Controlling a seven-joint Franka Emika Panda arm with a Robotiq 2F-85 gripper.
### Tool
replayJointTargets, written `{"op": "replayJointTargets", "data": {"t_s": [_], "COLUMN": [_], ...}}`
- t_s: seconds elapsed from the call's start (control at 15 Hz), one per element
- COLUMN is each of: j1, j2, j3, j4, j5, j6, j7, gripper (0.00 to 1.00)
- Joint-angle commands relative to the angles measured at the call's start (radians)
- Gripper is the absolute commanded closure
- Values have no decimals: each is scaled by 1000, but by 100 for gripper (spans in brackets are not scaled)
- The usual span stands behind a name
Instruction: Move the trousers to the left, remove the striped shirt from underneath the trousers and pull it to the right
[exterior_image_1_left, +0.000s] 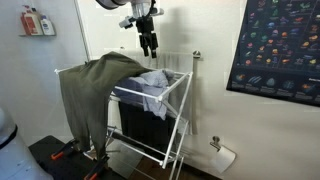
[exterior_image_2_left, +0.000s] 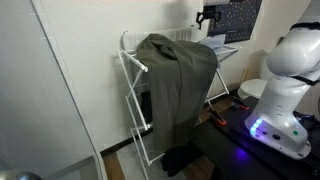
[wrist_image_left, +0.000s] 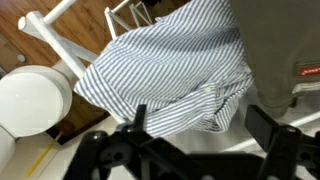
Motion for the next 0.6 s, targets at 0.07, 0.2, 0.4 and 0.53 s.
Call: {"op": "replayJointTargets", "data": {"t_s": [0.07, 0.2, 0.4, 0.53], "j1": [-13, -12, -14, -16], "j2": [-34, -29, -27, -28], "j3": [0, 6, 14, 14], "j4": [-135, -174, -214, -227], "j5": [-7, -25, -66, -91], "j6": [56, 69, 105, 125], "j7": [25, 33, 48, 60], "gripper": [0, 0, 34, 51]}}
